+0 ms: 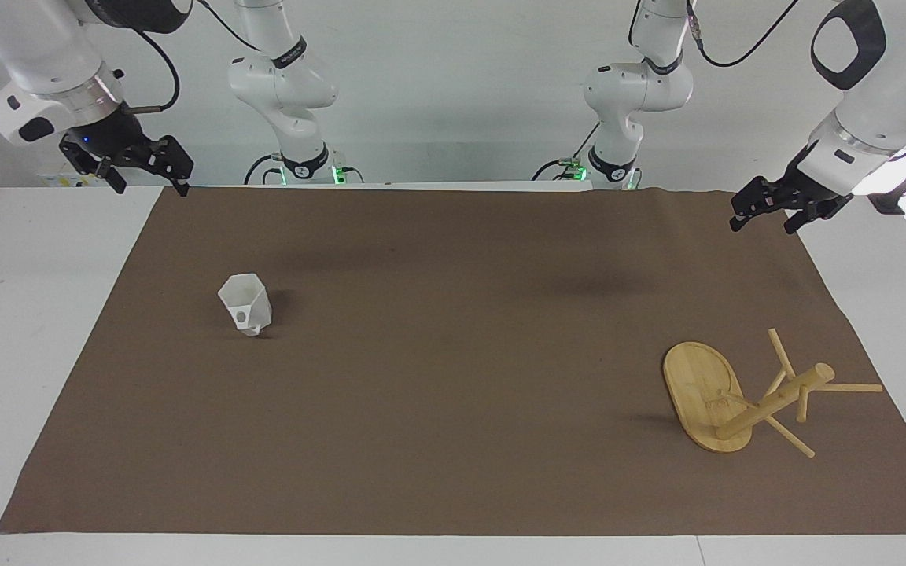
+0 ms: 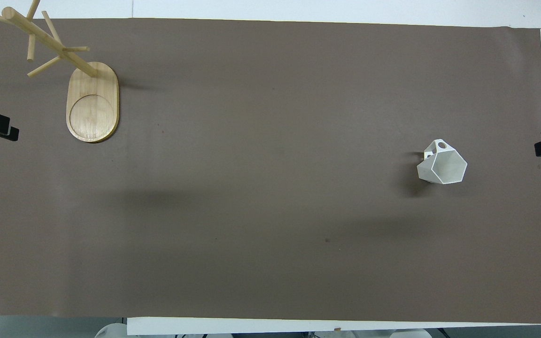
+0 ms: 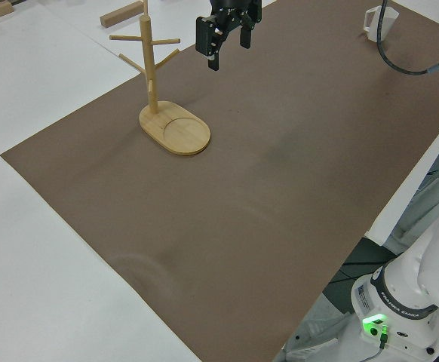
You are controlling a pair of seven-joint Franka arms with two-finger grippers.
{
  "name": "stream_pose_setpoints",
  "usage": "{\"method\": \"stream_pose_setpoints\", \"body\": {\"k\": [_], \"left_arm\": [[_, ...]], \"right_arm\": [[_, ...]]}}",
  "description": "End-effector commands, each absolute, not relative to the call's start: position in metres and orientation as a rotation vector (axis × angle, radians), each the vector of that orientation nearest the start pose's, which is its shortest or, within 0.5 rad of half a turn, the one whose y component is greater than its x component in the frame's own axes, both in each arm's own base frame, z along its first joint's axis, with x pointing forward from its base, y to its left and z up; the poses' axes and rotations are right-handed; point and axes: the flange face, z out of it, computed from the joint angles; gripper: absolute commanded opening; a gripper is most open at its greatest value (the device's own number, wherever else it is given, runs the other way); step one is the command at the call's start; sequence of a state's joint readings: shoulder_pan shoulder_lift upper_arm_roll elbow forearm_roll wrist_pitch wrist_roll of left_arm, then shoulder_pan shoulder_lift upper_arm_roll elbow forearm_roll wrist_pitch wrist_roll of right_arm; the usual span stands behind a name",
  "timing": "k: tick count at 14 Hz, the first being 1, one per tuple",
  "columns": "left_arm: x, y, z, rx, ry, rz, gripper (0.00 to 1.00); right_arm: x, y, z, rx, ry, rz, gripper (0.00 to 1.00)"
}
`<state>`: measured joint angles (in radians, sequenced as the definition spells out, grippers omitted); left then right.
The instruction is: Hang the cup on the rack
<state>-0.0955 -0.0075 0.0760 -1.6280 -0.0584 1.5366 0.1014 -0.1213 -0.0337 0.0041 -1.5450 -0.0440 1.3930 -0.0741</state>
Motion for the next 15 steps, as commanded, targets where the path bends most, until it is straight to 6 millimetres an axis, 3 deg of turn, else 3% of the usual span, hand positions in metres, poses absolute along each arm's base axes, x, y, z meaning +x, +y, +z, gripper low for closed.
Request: {"method": "stream_pose_setpoints", "body": {"k": [1,6,10,11,13,15], "left_arm": [[0.544,-0.014,0.598,-3.184,0.194,0.119,1.0],[0.544,-0.015,0.598,-3.184,0.197,0.119,1.0],[0.544,-0.014,0.598,-3.184,0.194,0.119,1.0],[0.544,-0.014,0.598,-3.184,0.194,0.119,1.0],[0.544,-0.014,0.598,-3.184,0.194,0.119,1.0],[0.544,-0.015,0.598,-3.184,0.197,0.119,1.0]], "right_arm": [[0.515,-0.067,0.64,-3.152,0.087,0.18,1.0],[0.512,-0.07,0.639,-3.148,0.099,0.204,1.0],[0.511,-0.062,0.638,-3.148,0.016,0.224,1.0],[0.512,-0.061,0.638,-3.143,-0.099,0.212,1.0],[0.514,-0.068,0.63,-3.095,-0.504,0.178,1.0],[0.52,-0.099,0.618,-3.002,-0.842,0.161,1.0]]}}
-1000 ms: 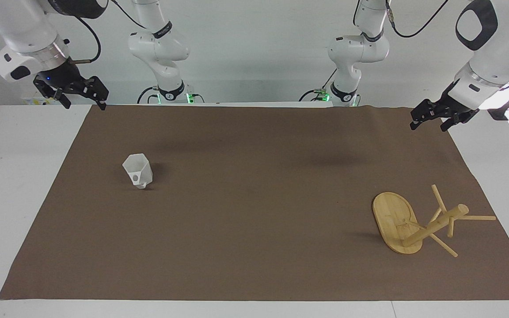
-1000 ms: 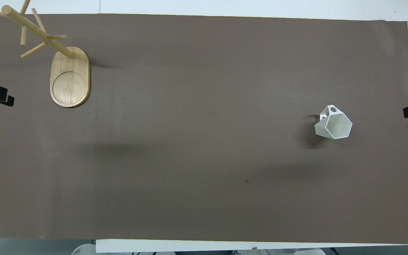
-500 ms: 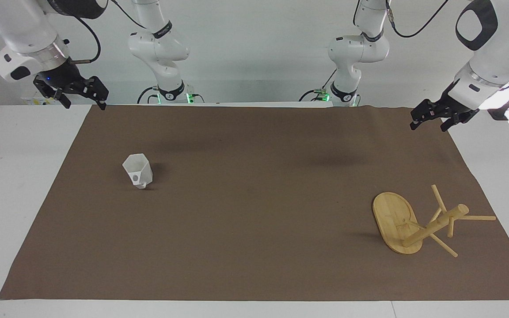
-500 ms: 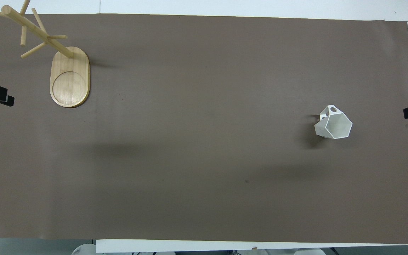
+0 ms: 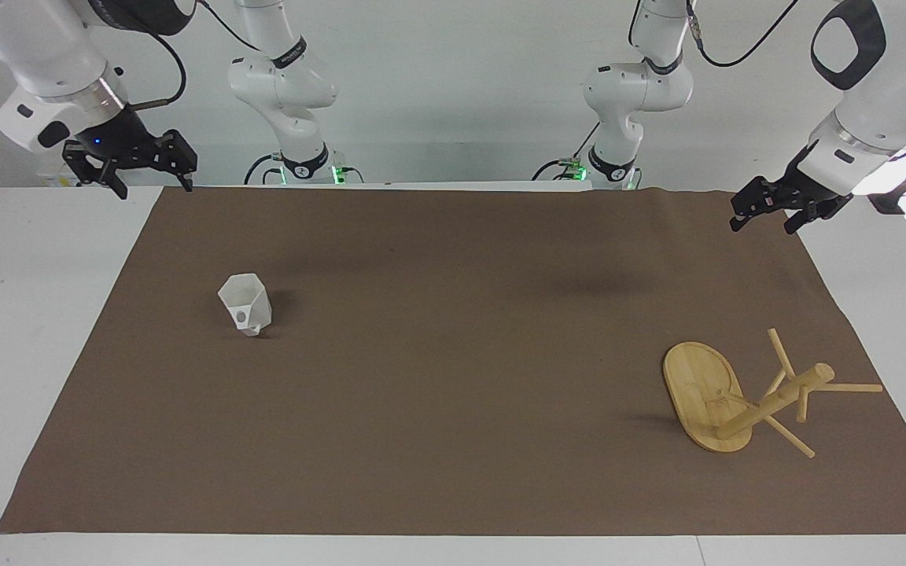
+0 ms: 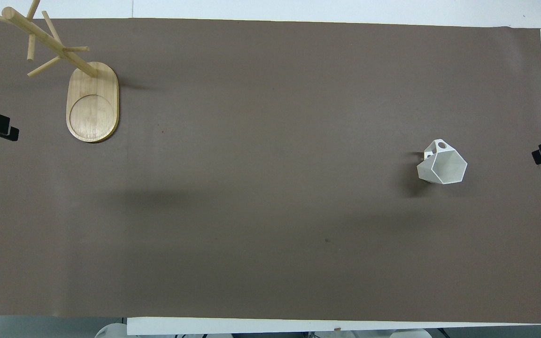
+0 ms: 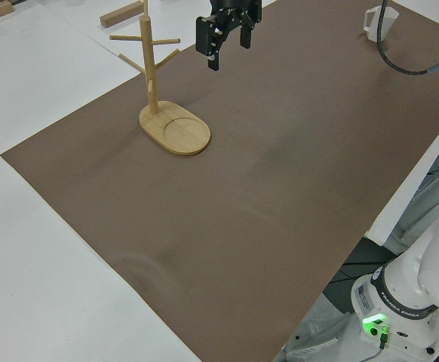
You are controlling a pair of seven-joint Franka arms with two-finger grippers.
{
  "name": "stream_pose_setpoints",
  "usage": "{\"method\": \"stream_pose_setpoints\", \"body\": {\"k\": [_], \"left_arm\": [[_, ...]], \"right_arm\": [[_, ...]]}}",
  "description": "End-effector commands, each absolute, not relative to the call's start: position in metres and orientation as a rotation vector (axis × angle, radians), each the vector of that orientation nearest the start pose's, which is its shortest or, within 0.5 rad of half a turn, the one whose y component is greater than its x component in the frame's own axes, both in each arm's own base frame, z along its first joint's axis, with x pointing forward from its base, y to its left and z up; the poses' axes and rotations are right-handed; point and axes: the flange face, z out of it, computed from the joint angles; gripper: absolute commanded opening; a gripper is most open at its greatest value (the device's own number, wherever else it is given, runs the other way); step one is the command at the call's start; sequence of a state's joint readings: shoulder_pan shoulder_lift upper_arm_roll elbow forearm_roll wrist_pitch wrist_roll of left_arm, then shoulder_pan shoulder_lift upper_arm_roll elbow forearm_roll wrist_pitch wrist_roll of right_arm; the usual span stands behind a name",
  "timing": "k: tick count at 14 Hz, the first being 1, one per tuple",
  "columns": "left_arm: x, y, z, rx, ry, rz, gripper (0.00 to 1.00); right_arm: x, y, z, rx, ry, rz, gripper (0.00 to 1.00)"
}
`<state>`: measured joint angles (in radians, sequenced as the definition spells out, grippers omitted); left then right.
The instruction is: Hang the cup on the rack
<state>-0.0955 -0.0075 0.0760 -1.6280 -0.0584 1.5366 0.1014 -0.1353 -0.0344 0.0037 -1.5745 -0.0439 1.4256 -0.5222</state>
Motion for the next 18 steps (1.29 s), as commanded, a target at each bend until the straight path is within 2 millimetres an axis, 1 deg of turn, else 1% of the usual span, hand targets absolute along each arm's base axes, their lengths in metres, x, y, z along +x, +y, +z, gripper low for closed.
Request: {"method": "stream_pose_setpoints", "body": {"k": [1,2,3,4,6,7,8,9,10,12,13,14,15,16,17,18], "left_arm": [[0.544,-0.014,0.598,-3.184,0.194,0.119,1.0],[0.544,-0.014,0.598,-3.184,0.194,0.119,1.0],[0.543,-0.014,0.599,-3.184,0.194,0.114,1.0],[0.544,-0.015,0.599,-3.184,0.197,0.117,1.0],[0.544,-0.015,0.598,-3.184,0.197,0.119,1.0],[0.543,-0.014,0.599,-3.184,0.194,0.117,1.0],[0.544,-0.014,0.598,-3.184,0.194,0.119,1.0],[0.544,-0.014,0.598,-3.184,0.194,0.119,1.0],[0.544,-0.015,0.598,-3.184,0.197,0.119,1.0],[0.543,-0.015,0.599,-3.184,0.197,0.117,1.0],[0.544,-0.014,0.598,-3.184,0.194,0.119,1.0],[0.544,-0.014,0.598,-3.184,0.194,0.119,1.0],[0.544,-0.015,0.598,-3.184,0.197,0.119,1.0],[0.544,-0.014,0.598,-3.184,0.194,0.119,1.0],[0.544,-0.015,0.598,-3.184,0.197,0.119,1.0],[0.544,-0.014,0.598,-3.184,0.194,0.119,1.0]], "right_arm": [[0.527,-0.115,0.609,-2.929,-1.04,0.136,1.0],[0.533,-0.129,0.6,-2.848,-1.203,0.105,1.0],[0.54,-0.154,0.583,-2.716,-1.366,0.028,1.0],[0.545,-0.175,0.562,-2.592,-1.458,-0.029,1.0],[0.552,-0.217,0.511,-2.4,-1.523,-0.13,1.0],[0.552,-0.24,0.481,-2.302,-1.512,-0.22,1.0],[0.547,-0.261,0.455,-2.227,-1.491,-0.302,1.0],[0.543,-0.274,0.431,-2.143,-1.485,-0.383,1.0],[0.541,-0.281,0.4,-2.019,-1.476,-0.489,1.0],[0.538,-0.293,0.346,-1.826,-1.486,-0.69,1.0],[0.537,-0.295,0.325,-1.732,-1.515,-0.789,1.0],[0.533,-0.295,0.302,-1.662,-1.496,-0.844,1.0],[0.53,-0.294,0.28,-1.608,-1.451,-0.893,1.0],[0.529,-0.288,0.249,-1.531,-1.387,-0.959,1.0],[0.53,-0.281,0.232,-1.491,-1.357,-1.006,1.0],[0.531,-0.274,0.228,-1.462,-1.369,-1.027,1.0]]}}
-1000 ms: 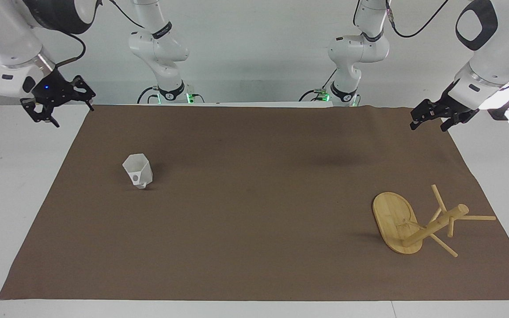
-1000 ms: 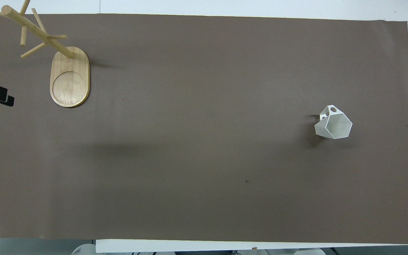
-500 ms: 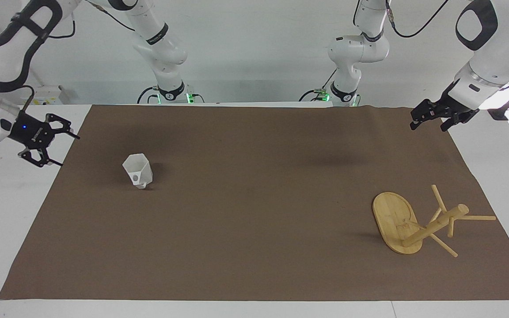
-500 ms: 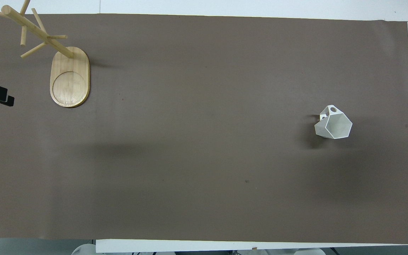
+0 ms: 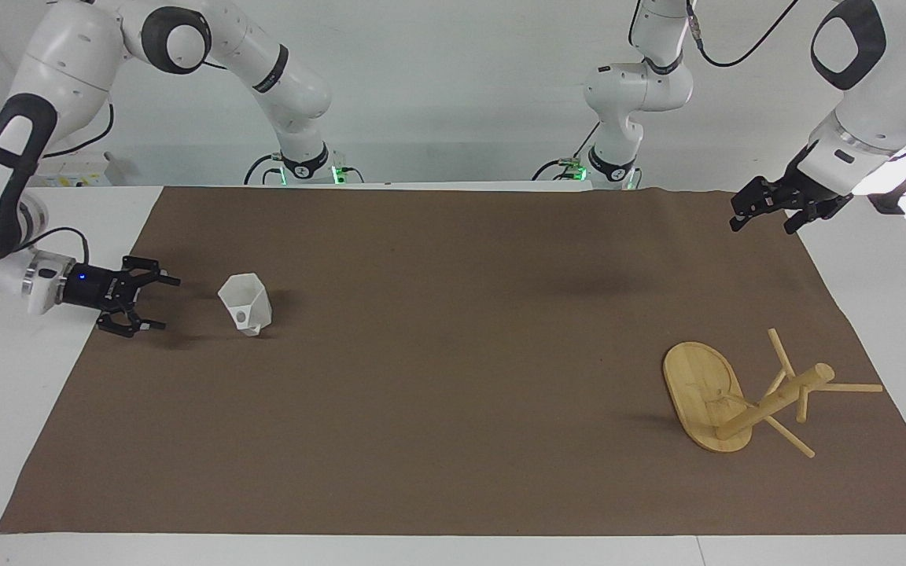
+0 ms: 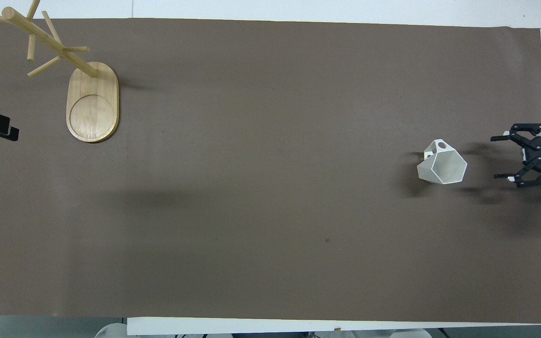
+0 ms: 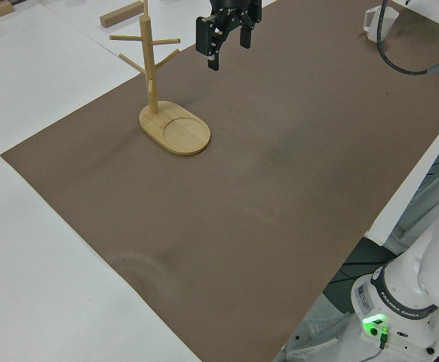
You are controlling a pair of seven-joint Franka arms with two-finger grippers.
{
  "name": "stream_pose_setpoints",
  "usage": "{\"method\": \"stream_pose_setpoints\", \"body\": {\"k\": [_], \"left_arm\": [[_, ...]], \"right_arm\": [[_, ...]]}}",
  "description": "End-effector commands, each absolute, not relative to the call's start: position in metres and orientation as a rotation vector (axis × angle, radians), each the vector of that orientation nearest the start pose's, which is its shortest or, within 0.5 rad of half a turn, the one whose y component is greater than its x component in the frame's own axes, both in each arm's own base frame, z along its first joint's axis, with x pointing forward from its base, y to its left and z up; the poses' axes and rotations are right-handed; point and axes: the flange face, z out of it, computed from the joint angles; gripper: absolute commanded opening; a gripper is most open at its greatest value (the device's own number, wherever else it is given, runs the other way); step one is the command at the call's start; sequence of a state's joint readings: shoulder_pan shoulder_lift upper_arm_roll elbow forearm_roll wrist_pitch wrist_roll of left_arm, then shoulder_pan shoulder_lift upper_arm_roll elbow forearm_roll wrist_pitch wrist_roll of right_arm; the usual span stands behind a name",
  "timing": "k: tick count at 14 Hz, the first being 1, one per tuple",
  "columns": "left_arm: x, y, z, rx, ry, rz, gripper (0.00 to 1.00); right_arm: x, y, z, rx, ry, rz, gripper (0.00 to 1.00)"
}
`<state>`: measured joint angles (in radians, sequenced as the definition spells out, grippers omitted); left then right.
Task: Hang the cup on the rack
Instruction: 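Reach the right gripper to the white faceted mug and grasp it, then lift the mug with the right gripper while the left gripper approaches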
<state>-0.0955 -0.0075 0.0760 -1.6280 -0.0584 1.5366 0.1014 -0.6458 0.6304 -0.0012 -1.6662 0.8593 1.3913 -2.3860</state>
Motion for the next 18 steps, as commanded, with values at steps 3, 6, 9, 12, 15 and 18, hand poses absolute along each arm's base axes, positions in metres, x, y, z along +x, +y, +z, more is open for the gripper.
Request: {"method": "stream_pose_setpoints", "body": {"k": [3,6,9,12,15,18], "left_arm": [[0.543,-0.021,0.598,-3.182,0.211,0.12,1.0],[0.544,-0.019,0.599,-3.183,0.204,0.115,1.0],[0.543,-0.021,0.598,-3.182,0.214,0.12,1.0],[0.544,-0.015,0.598,-3.184,0.194,0.119,1.0],[0.544,-0.015,0.598,-3.184,0.194,0.119,1.0],[0.544,-0.015,0.598,-3.184,0.197,0.119,1.0]], "right_arm": [[0.54,-0.25,0.224,-1.402,-1.405,-1.038,1.0],[0.524,-0.229,0.203,-1.421,-1.319,-1.048,1.0],[0.525,-0.22,0.203,-1.406,-1.328,-1.04,1.0],[0.52,-0.214,0.2,-1.364,-1.363,-1.073,1.0],[0.517,-0.206,0.198,-1.341,-1.37,-1.076,1.0],[0.524,-0.194,0.198,-1.336,-1.365,-1.09,1.0]]}}
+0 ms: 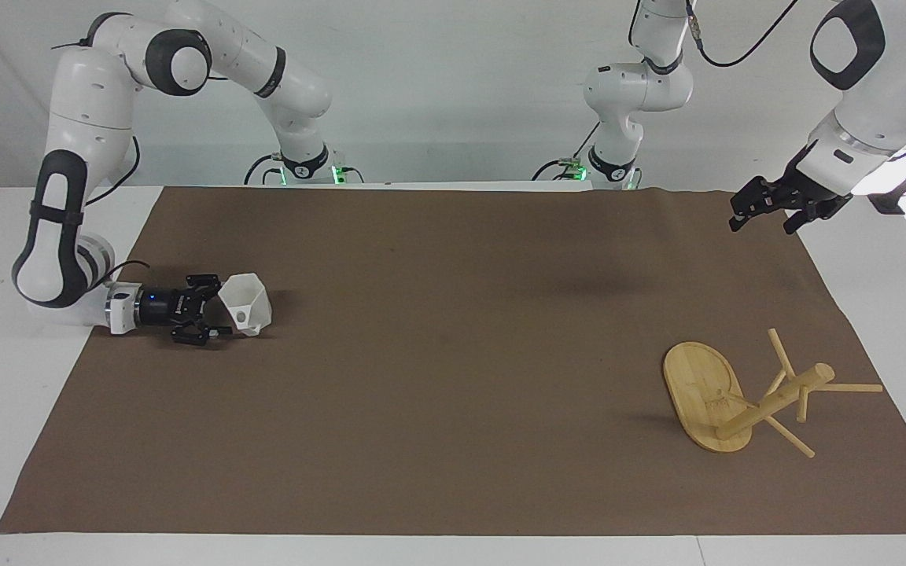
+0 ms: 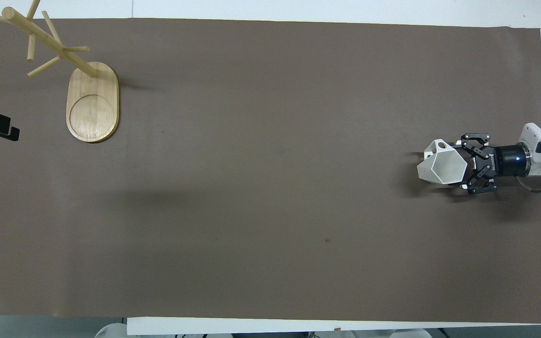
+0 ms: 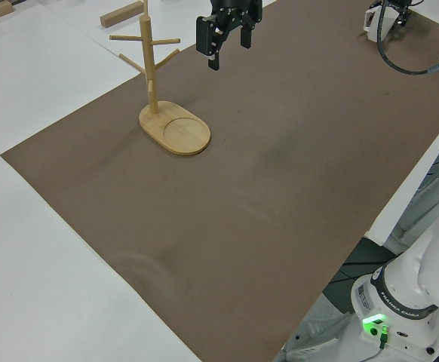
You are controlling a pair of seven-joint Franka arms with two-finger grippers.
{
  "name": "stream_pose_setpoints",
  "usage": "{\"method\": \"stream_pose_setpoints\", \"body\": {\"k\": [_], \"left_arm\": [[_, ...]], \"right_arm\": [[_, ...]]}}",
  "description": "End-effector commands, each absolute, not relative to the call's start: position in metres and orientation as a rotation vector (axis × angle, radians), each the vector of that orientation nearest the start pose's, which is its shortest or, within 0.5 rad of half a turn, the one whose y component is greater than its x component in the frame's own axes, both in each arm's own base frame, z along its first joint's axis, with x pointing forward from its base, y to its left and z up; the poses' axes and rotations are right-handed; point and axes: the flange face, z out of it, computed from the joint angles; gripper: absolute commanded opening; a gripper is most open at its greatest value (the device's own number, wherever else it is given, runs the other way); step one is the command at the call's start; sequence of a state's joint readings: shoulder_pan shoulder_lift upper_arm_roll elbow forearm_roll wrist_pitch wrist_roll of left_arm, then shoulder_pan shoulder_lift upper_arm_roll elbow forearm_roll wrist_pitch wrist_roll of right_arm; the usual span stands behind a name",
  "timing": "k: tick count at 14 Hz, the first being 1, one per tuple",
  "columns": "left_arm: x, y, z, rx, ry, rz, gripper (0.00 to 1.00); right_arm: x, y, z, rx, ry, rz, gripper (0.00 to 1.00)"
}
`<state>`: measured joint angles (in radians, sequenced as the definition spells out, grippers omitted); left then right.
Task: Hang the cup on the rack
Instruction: 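Lift the mug with the right gripper while the left gripper approaches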
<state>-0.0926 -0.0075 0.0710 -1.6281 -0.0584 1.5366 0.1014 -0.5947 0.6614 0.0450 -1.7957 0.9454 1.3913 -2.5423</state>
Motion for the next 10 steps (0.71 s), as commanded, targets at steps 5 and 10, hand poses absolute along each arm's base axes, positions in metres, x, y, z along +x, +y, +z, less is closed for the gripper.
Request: {"method": "stream_pose_setpoints", "body": {"k": [5,10], "left_arm": [[0.544,-0.015,0.598,-3.184,0.194,0.119,1.0],[0.543,-0.015,0.599,-3.184,0.197,0.114,1.0]], "right_arm": [[0.524,-0.176,0.194,-1.311,-1.36,-1.069,1.0],[0.512,-0.163,0.184,-1.302,-1.354,-1.066,1.0]]}}
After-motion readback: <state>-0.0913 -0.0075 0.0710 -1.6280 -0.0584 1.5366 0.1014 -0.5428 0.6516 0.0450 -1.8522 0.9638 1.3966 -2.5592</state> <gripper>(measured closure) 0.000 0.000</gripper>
